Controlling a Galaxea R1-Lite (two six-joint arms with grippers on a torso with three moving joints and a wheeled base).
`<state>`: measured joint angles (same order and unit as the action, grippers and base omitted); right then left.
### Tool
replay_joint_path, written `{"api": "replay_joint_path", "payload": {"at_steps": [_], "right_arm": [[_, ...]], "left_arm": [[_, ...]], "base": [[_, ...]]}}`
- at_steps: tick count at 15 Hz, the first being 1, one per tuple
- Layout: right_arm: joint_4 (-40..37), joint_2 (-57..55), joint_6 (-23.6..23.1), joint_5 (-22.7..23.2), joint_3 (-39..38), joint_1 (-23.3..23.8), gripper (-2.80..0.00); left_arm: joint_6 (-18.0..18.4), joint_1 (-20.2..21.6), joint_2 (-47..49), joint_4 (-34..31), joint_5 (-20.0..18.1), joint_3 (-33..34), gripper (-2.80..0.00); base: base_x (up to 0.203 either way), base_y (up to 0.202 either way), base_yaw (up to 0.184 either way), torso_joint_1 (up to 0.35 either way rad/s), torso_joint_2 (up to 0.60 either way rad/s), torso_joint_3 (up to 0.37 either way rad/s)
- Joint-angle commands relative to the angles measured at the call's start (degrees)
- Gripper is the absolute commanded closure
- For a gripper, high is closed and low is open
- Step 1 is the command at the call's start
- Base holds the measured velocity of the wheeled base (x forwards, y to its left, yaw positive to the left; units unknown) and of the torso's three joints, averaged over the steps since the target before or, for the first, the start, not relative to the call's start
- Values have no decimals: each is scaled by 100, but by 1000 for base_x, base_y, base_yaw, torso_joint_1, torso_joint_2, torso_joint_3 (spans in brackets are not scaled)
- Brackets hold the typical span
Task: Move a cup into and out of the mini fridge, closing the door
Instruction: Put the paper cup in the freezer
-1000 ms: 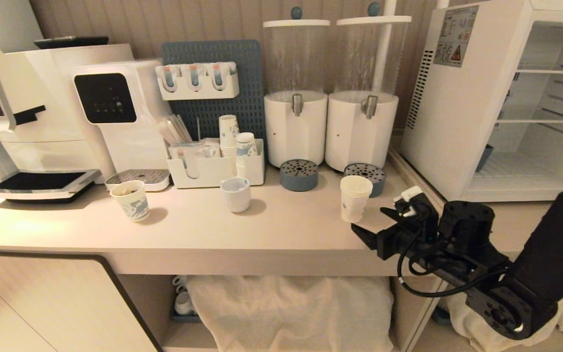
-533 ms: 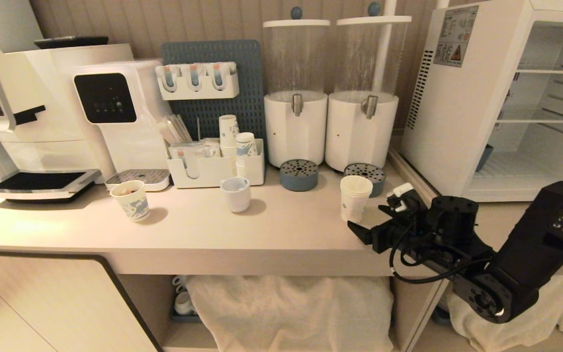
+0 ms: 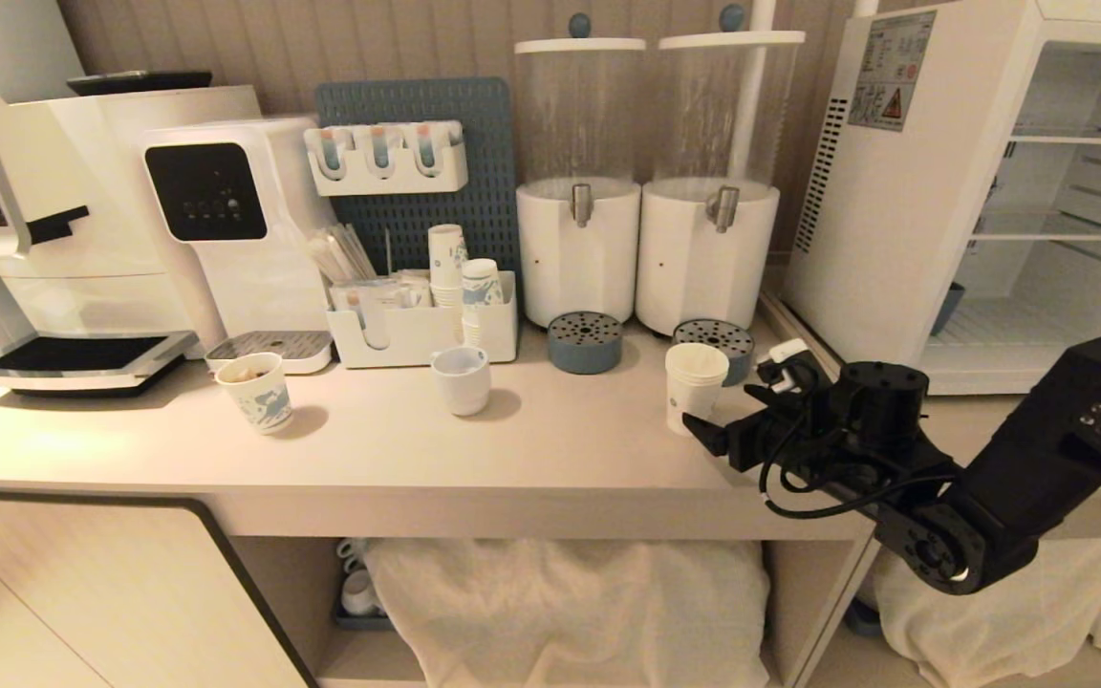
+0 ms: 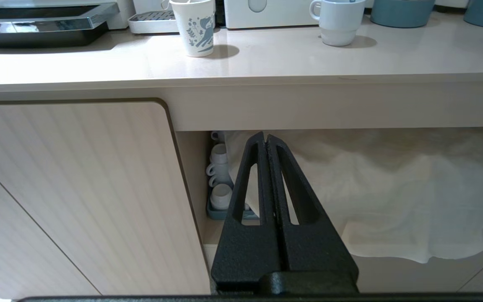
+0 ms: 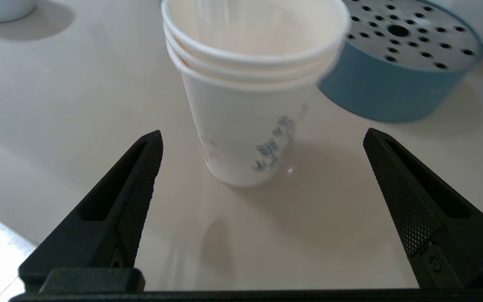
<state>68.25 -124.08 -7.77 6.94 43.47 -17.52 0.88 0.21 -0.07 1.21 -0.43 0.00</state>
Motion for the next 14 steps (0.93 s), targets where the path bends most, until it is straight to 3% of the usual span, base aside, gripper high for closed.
{"api": "replay_joint_path", "payload": {"at_steps": [1,14], "right_arm": [[-52,-64,-6,9,168,-5,-280],[-523,-609,-14,-42,1145,-32,-280]], "left_arm": [[0,6,7,2,-1,35,0],[0,6,7,2,-1,35,0]], "base": [[0,0,0,0,0,0],[0,0,0,0,0,0]]}}
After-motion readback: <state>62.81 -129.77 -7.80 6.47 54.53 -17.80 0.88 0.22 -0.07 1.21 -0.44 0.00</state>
